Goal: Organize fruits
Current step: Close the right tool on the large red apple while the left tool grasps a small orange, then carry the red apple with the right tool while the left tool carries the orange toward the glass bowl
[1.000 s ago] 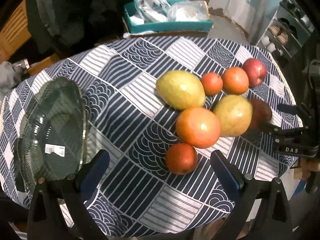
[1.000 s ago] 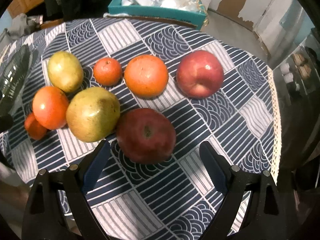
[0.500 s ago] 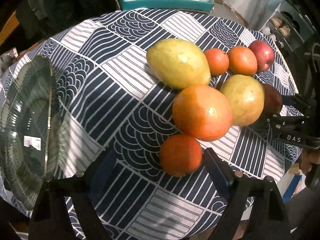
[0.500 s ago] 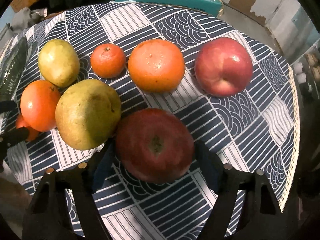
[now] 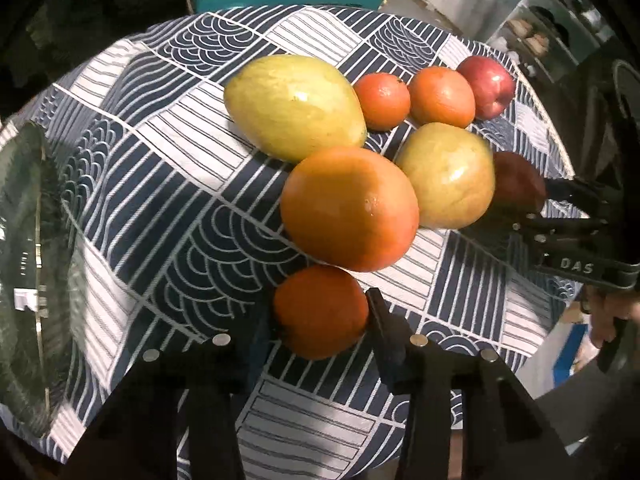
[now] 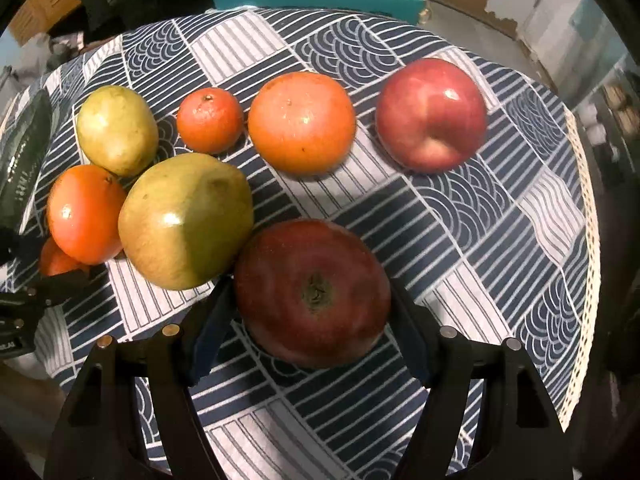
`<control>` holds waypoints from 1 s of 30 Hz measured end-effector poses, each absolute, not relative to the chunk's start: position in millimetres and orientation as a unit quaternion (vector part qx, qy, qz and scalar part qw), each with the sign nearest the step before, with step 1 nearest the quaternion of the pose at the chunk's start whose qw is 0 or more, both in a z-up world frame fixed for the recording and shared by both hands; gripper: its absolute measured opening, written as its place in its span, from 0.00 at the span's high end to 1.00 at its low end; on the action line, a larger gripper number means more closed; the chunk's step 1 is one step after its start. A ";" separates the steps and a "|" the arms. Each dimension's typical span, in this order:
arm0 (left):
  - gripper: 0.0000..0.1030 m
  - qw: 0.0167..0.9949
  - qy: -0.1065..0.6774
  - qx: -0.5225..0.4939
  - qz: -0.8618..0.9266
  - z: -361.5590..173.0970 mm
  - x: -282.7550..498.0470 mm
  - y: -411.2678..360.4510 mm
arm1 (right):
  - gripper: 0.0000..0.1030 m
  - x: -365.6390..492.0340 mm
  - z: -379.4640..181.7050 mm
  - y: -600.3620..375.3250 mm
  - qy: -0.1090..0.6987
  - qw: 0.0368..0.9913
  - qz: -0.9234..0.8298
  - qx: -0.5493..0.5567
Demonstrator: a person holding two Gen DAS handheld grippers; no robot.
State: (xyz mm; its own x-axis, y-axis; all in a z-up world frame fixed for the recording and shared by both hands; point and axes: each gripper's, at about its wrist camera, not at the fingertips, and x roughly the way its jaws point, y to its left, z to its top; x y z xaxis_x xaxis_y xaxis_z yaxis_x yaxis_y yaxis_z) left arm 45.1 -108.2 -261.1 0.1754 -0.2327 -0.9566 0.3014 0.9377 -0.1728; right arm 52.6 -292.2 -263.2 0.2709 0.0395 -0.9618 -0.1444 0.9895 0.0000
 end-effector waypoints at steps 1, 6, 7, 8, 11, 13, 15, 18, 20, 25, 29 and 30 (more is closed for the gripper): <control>0.56 0.771 0.614 0.039 -0.167 -261.0 42.9 -110.9 | 0.28 49.3 -261.4 -296.8 0.600 0.797 0.055 -0.042; 0.57 0.785 0.597 0.039 -0.158 -250.4 43.1 -104.3 | 0.28 43.0 -245.6 -299.1 0.584 0.810 0.046 -0.031; 0.57 0.789 0.593 0.036 -0.158 -247.0 43.4 -102.6 | 0.28 41.5 -241.3 -298.7 0.581 0.812 0.044 -0.030; 0.57 0.793 0.588 0.033 -0.157 -241.8 43.3 -100.4 | 0.28 39.7 -236.8 -297.7 0.577 0.815 0.042 -0.029; 0.57 0.802 0.576 0.027 -0.154 -230.0 43.2 -95.8 | 0.28 38.2 -227.0 -302.0 0.565 0.823 0.041 -0.022; 0.57 0.807 0.571 0.019 -0.153 -221.7 43.8 -92.2 | 0.28 36.9 -218.4 -300.7 0.555 0.831 0.041 -0.022; 0.57 0.812 0.563 0.014 -0.152 -213.9 43.6 -89.8 | 0.28 34.7 -211.7 -300.4 0.545 0.837 0.043 -0.020; 0.57 0.824 0.547 0.013 -0.150 -200.9 43.0 -88.7 | 0.28 36.9 -199.8 -296.9 0.526 0.849 0.049 -0.015; 0.57 0.828 0.540 0.009 -0.149 -195.4 42.3 -88.7 | 0.28 35.4 -192.5 -294.7 0.514 0.856 0.053 -0.014; 0.57 0.842 0.519 0.004 -0.145 -174.9 40.7 -81.5 | 0.28 32.0 -172.1 -287.2 0.489 0.870 0.062 -0.012; 0.57 0.855 0.499 -0.003 -0.142 -155.6 38.7 -74.1 | 0.28 28.5 -151.2 -279.7 0.462 0.884 0.072 -0.013; 0.57 0.856 0.497 -0.005 -0.140 -152.6 37.7 -73.2 | 0.28 27.5 -145.7 -277.6 0.454 0.888 0.074 -0.014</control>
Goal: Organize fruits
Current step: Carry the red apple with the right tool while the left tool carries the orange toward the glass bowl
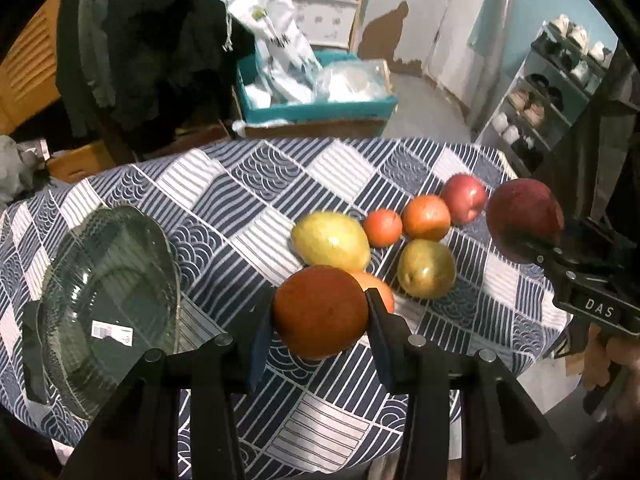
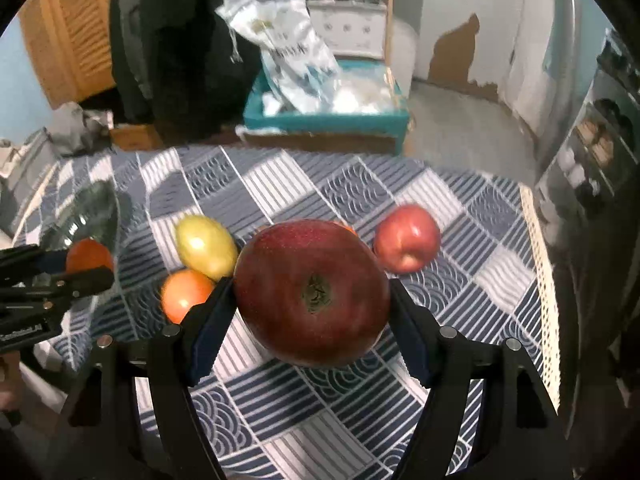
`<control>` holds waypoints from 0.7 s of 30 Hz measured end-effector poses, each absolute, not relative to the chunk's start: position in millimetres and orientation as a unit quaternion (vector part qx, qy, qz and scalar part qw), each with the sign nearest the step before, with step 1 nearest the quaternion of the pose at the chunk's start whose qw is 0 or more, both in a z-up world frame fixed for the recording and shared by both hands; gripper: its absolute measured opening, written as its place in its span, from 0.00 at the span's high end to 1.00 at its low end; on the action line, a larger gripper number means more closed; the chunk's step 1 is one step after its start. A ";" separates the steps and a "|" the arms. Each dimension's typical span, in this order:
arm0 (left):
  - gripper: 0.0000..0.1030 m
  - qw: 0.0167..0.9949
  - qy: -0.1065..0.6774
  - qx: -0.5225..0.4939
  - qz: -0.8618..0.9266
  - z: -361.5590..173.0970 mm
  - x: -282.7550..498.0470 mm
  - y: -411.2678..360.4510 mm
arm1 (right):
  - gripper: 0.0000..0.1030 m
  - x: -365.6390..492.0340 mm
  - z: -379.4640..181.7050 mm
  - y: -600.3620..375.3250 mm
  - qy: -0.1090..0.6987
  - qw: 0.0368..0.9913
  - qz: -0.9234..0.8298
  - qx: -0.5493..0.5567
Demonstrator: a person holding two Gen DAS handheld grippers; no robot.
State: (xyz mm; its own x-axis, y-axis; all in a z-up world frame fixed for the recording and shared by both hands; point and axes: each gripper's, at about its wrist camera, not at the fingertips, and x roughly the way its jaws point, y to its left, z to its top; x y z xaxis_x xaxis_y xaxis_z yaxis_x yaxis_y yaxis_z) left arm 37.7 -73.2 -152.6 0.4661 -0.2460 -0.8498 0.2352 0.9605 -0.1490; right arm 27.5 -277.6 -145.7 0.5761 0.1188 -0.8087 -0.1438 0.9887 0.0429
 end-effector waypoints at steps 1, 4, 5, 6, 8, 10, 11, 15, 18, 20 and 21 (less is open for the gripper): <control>0.57 0.859 0.492 -0.009 -0.139 -147.0 37.4 -70.3 | 0.28 26.5 -138.2 -274.8 0.445 0.892 0.078 -0.014; 0.57 0.866 0.480 -0.010 -0.139 -136.3 35.4 -66.4 | 0.28 22.9 -123.3 -269.6 0.424 0.901 0.087 -0.014; 0.57 0.868 0.476 -0.011 -0.139 -131.9 34.6 -64.9 | 0.28 22.2 -119.6 -268.5 0.420 0.903 0.090 -0.013; 0.57 0.869 0.474 -0.013 -0.139 -128.8 34.0 -63.9 | 0.28 21.5 -116.2 -267.5 0.416 0.905 0.092 -0.012; 0.57 0.872 0.469 -0.020 -0.142 -122.0 32.8 -60.9 | 0.28 19.4 -108.1 -264.4 0.405 0.909 0.099 -0.009; 0.57 0.875 0.462 -0.024 -0.142 -115.9 31.7 -57.9 | 0.28 17.7 -102.0 -261.2 0.396 0.912 0.104 -0.007; 0.57 0.877 0.459 -0.025 -0.141 -113.8 31.1 -56.7 | 0.28 16.8 -99.3 -259.1 0.392 0.914 0.107 -0.006; 0.57 0.883 0.449 -0.025 -0.136 -104.3 29.4 -51.0 | 0.28 14.9 -90.7 -251.5 0.380 0.917 0.119 -0.004; 0.57 0.886 0.444 -0.029 -0.133 -97.6 28.3 -45.6 | 0.28 13.8 -85.6 -244.3 0.373 0.919 0.128 -0.005; 0.57 0.888 0.440 -0.028 -0.131 -93.5 27.5 -42.8 | 0.28 13.3 -80.8 -238.5 0.369 0.920 0.134 -0.006; 0.57 0.891 0.436 -0.027 -0.129 -91.0 26.7 -40.7 | 0.28 13.6 -78.9 -236.2 0.368 0.920 0.136 -0.005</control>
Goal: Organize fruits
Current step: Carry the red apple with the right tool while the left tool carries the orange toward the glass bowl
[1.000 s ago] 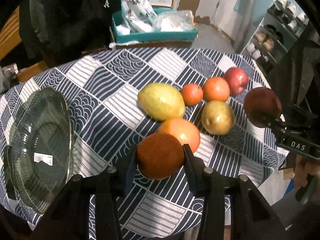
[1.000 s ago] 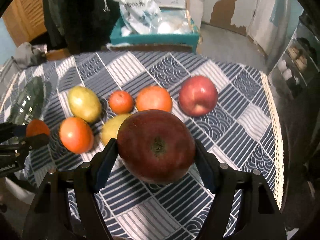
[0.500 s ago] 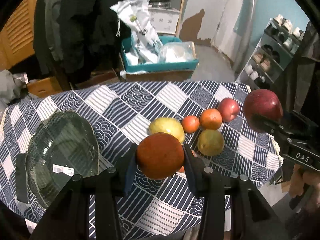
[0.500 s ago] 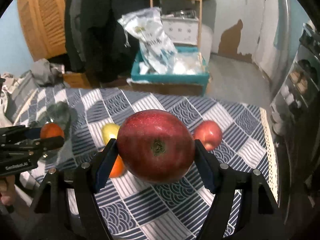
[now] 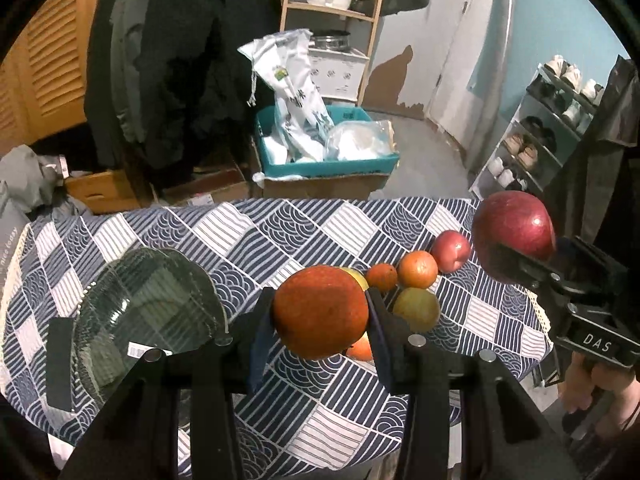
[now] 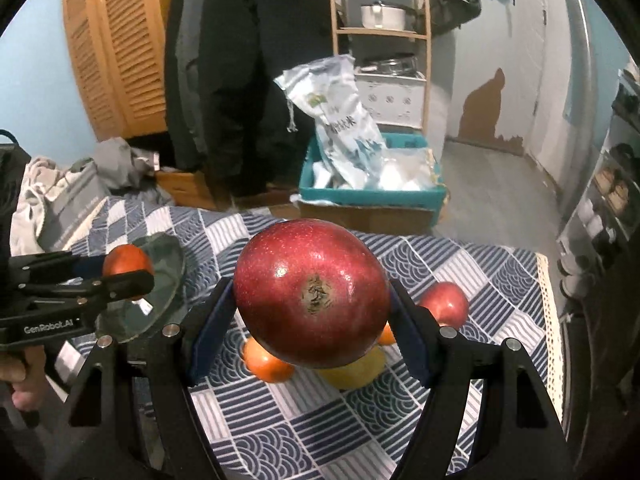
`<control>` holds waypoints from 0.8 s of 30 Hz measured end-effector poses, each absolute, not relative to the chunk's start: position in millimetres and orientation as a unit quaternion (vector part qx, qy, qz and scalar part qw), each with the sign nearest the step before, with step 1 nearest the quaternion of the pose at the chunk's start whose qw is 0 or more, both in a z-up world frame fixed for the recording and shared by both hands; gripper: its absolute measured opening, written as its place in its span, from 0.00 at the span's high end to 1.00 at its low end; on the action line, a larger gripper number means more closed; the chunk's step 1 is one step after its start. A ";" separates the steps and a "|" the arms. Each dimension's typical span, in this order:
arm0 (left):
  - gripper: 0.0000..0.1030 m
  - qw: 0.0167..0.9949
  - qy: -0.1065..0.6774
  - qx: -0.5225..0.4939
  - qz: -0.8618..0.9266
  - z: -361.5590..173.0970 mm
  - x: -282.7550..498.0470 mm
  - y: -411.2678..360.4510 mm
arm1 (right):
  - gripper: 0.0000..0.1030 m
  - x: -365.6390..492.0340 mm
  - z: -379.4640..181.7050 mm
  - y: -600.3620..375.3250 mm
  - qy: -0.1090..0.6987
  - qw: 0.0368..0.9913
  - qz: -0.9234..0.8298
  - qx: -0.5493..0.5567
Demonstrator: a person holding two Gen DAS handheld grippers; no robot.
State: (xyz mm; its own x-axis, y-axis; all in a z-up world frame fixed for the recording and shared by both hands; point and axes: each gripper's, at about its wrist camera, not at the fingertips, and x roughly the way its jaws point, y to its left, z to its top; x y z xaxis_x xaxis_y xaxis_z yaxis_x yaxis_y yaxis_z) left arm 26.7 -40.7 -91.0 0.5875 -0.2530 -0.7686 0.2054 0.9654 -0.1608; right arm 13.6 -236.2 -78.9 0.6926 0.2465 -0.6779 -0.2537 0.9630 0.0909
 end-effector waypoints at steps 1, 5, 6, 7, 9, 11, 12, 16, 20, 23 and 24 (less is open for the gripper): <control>0.57 0.892 0.434 -0.027 -0.127 -89.5 26.1 -39.5 | 0.28 13.7 -76.3 -233.7 0.365 0.921 0.139 -0.004; 0.57 0.895 0.428 -0.035 -0.119 -81.2 25.8 -26.6 | 0.28 14.4 -69.1 -223.3 0.358 0.922 0.149 -0.007; 0.57 0.896 0.427 -0.038 -0.117 -79.8 25.6 -22.9 | 0.28 14.9 -67.8 -221.0 0.357 0.922 0.151 -0.007; 0.57 0.896 0.426 -0.040 -0.115 -79.1 25.6 -20.2 | 0.28 15.5 -66.5 -218.1 0.356 0.922 0.155 -0.006; 0.57 0.898 0.424 -0.044 -0.108 -76.6 25.8 -11.9 | 0.28 17.4 -64.2 -212.1 0.354 0.921 0.160 -0.006; 0.57 0.900 0.421 -0.047 -0.100 -74.9 25.6 -4.8 | 0.28 19.8 -62.4 -205.2 0.354 0.920 0.166 -0.007; 0.57 0.901 0.421 -0.049 -0.097 -74.3 25.1 -0.8 | 0.28 21.1 -61.6 -201.6 0.354 0.920 0.169 -0.007; 0.57 0.901 0.421 -0.060 -0.083 -74.9 26.0 15.0 | 0.28 26.6 -60.2 -183.6 0.356 0.917 0.181 -0.012; 0.57 0.901 0.423 -0.066 -0.069 -78.3 26.3 27.6 | 0.28 31.3 -60.7 -166.5 0.357 0.914 0.194 -0.016; 0.57 0.901 0.425 -0.071 -0.058 -80.6 25.8 38.3 | 0.28 35.7 -61.5 -151.4 0.359 0.911 0.204 -0.018; 0.57 0.901 0.425 -0.073 -0.055 -81.2 25.6 41.6 | 0.27 36.8 -62.3 -146.5 0.360 0.910 0.207 -0.020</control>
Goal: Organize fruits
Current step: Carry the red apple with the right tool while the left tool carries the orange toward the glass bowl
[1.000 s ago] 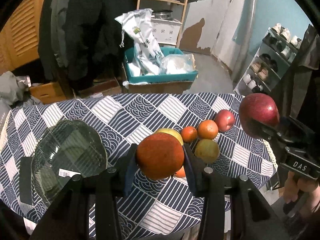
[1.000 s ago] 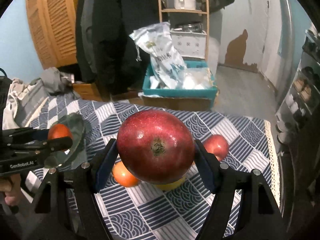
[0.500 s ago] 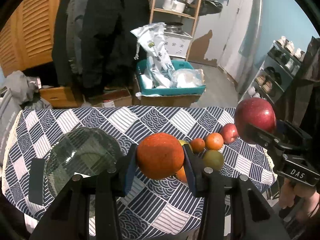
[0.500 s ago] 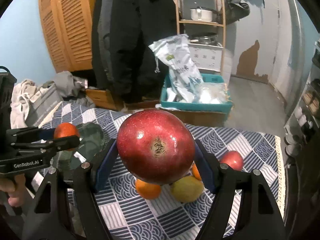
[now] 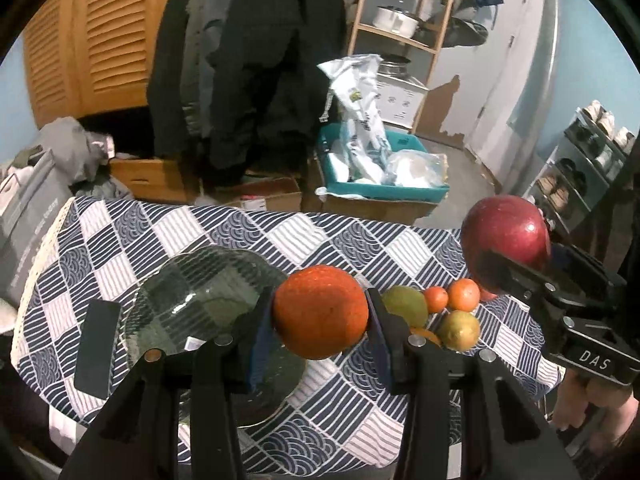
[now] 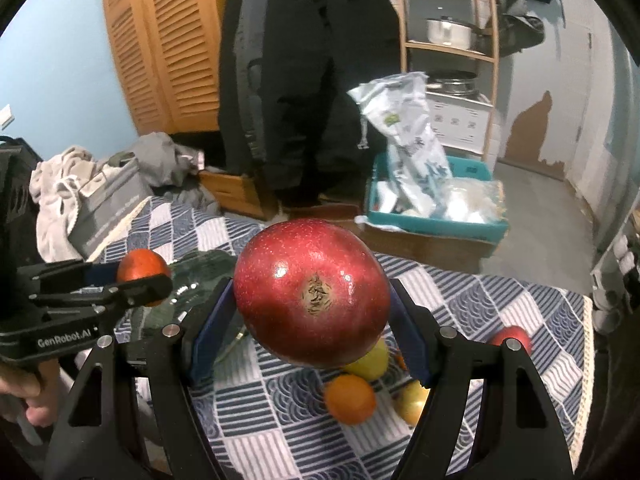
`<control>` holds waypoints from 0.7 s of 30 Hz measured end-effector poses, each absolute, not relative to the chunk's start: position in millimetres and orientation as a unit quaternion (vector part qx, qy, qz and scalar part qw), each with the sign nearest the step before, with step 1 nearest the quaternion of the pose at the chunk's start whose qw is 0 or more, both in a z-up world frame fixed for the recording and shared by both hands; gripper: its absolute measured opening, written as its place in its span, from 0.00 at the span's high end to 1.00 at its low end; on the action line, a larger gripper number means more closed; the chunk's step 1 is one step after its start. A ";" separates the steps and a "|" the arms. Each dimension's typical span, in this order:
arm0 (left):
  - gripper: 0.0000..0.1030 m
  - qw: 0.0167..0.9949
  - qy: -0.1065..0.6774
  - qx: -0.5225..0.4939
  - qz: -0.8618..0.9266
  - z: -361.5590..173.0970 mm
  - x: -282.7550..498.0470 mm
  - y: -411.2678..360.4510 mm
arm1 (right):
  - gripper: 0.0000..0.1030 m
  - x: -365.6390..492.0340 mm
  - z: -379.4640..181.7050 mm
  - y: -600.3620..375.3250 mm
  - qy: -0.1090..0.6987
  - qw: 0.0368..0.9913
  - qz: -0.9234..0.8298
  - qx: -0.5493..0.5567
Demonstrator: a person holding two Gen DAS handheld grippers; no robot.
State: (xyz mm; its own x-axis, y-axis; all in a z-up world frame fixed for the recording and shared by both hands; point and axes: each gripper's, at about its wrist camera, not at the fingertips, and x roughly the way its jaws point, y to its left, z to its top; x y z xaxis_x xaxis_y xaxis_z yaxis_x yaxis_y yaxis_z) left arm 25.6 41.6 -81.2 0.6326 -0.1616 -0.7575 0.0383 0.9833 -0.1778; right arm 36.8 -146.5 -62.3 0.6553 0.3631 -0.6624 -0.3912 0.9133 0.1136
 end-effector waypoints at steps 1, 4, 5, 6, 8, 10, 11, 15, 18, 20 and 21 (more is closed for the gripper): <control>0.57 0.901 0.425 -0.074 -0.050 -82.2 25.0 47.1 | 0.28 38.6 -63.1 -141.0 0.361 0.908 0.211 -0.021; 0.57 0.900 0.426 -0.080 -0.039 -84.1 23.0 59.4 | 0.28 44.4 -66.8 -123.9 0.366 0.903 0.223 -0.021; 0.57 0.900 0.426 -0.084 -0.033 -85.3 22.4 65.9 | 0.27 46.4 -68.4 -120.5 0.367 0.902 0.226 -0.021; 0.57 0.900 0.426 -0.085 -0.030 -85.7 22.5 69.6 | 0.28 48.5 -70.0 -114.4 0.369 0.900 0.230 -0.022; 0.57 0.900 0.427 -0.090 -0.019 -88.0 22.2 80.6 | 0.28 51.5 -73.1 -104.8 0.373 0.897 0.237 -0.023; 0.57 0.898 0.429 -0.095 -0.010 -90.9 22.3 89.9 | 0.27 56.7 -78.2 -92.5 0.380 0.892 0.245 -0.023; 0.57 0.897 0.431 -0.098 -0.004 -93.8 23.1 96.2 | 0.27 59.3 -80.4 -88.0 0.384 0.889 0.248 -0.023; 0.57 0.890 0.442 -0.106 0.013 -106.7 26.8 113.6 | 0.28 66.5 -91.3 -65.9 0.393 0.882 0.257 -0.033; 0.57 0.883 0.455 -0.109 0.026 -119.8 30.0 124.2 | 0.28 72.0 -100.6 -51.0 0.405 0.874 0.266 -0.035; 0.57 0.879 0.463 -0.109 0.031 -128.9 30.7 129.5 | 0.27 75.1 -107.4 -41.4 0.412 0.869 0.271 -0.040; 0.57 0.877 0.467 -0.108 0.035 -133.2 31.3 132.1 | 0.27 76.7 -110.7 -37.4 0.416 0.866 0.273 -0.043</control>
State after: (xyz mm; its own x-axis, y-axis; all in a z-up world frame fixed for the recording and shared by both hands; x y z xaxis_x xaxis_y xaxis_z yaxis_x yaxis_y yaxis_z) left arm 31.3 132.1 -133.2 0.5621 -0.0396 -0.8261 -0.1611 0.9745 -0.1564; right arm 76.7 -37.4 -110.7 0.5052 0.4370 -0.7442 -0.5079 0.8477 0.1530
